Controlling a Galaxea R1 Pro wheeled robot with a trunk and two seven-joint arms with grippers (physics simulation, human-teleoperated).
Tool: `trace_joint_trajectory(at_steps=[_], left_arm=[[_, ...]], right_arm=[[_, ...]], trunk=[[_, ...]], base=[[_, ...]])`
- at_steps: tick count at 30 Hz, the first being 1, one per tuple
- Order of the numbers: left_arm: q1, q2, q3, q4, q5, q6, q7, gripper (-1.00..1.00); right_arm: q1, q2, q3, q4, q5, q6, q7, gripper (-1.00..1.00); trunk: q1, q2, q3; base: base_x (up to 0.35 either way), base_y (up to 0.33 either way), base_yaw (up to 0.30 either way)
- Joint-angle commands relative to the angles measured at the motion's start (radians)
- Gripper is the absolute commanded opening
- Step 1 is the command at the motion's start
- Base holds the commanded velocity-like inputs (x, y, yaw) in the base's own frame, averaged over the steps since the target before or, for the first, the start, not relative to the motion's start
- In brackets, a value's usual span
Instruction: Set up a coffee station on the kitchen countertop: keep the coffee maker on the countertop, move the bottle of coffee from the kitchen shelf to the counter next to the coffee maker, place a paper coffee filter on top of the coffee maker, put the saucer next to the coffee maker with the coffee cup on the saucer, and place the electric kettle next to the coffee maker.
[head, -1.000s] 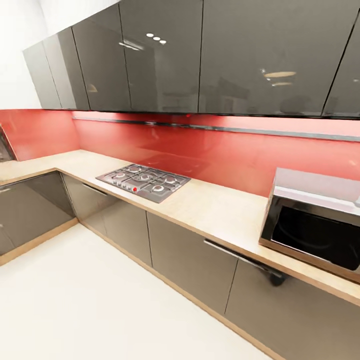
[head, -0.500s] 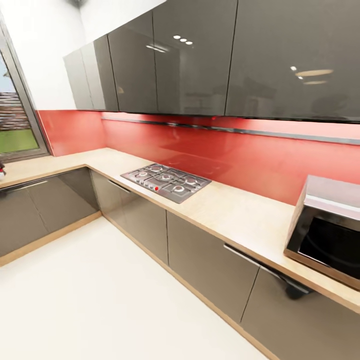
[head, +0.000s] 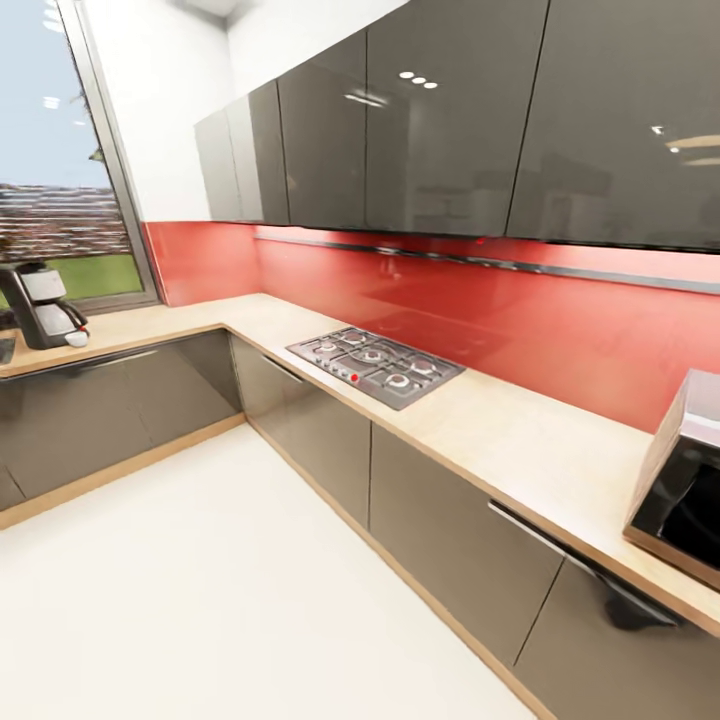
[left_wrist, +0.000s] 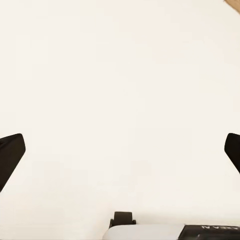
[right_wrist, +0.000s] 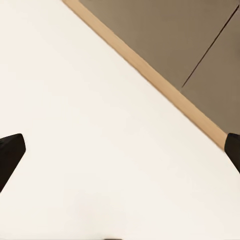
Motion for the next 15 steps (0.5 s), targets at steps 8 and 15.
trace_joint_trajectory(at_steps=[8, 15], left_arm=[[-0.001, 0.000, 0.001, 0.001, 0.001, -0.003, 0.001, 1.00], [-0.001, 0.000, 0.001, 0.001, 0.001, -0.003, 0.001, 1.00]], right_arm=[[-0.001, 0.000, 0.000, 0.001, 0.001, -0.003, 0.000, 1.00], [0.000, 0.000, 0.000, 0.001, 0.001, -0.003, 0.000, 1.00]], trunk=[[-0.030, 0.055, 0.023], [-0.057, 0.104, 0.045]], base=[[0.000, 0.000, 0.278], [0.000, 0.000, 0.278]])
